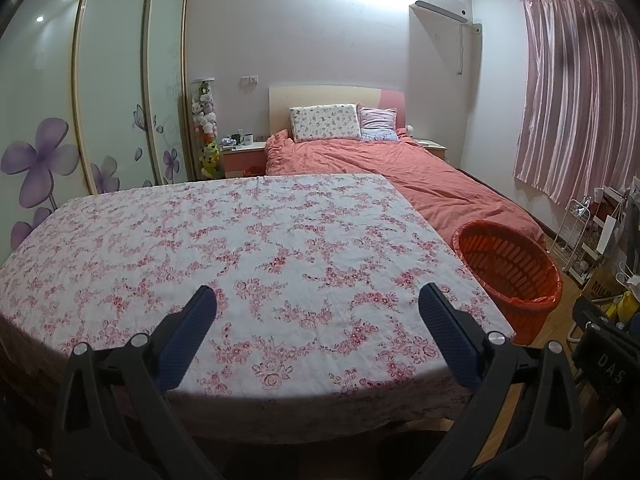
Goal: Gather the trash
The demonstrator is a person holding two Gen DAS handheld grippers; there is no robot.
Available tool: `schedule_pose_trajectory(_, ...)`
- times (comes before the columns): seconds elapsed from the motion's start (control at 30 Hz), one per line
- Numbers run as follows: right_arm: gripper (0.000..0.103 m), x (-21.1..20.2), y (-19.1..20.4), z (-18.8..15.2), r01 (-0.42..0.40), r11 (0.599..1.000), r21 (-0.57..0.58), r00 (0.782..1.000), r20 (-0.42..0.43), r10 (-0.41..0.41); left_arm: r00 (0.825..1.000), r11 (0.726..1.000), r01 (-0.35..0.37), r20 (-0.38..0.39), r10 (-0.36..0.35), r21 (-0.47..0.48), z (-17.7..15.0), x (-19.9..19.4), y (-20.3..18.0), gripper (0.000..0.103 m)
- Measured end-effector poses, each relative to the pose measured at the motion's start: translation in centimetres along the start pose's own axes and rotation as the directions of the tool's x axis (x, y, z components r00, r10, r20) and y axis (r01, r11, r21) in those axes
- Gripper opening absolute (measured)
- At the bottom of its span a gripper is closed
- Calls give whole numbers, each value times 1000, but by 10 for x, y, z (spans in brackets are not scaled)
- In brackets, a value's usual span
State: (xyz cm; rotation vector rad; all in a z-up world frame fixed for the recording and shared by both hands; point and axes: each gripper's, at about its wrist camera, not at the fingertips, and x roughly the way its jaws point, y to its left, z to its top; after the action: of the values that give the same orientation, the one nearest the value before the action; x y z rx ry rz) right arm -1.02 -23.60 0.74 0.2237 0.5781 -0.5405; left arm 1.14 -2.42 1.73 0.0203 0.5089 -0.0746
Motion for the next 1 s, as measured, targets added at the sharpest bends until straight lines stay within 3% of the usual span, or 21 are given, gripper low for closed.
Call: schedule_pose_trajectory(1.0, 101, 0, 0, 1, 0, 1000, -1, 1000, -3, 0, 1000, 1000, 3, -12, -4, -6, -6, 2, -2, 99)
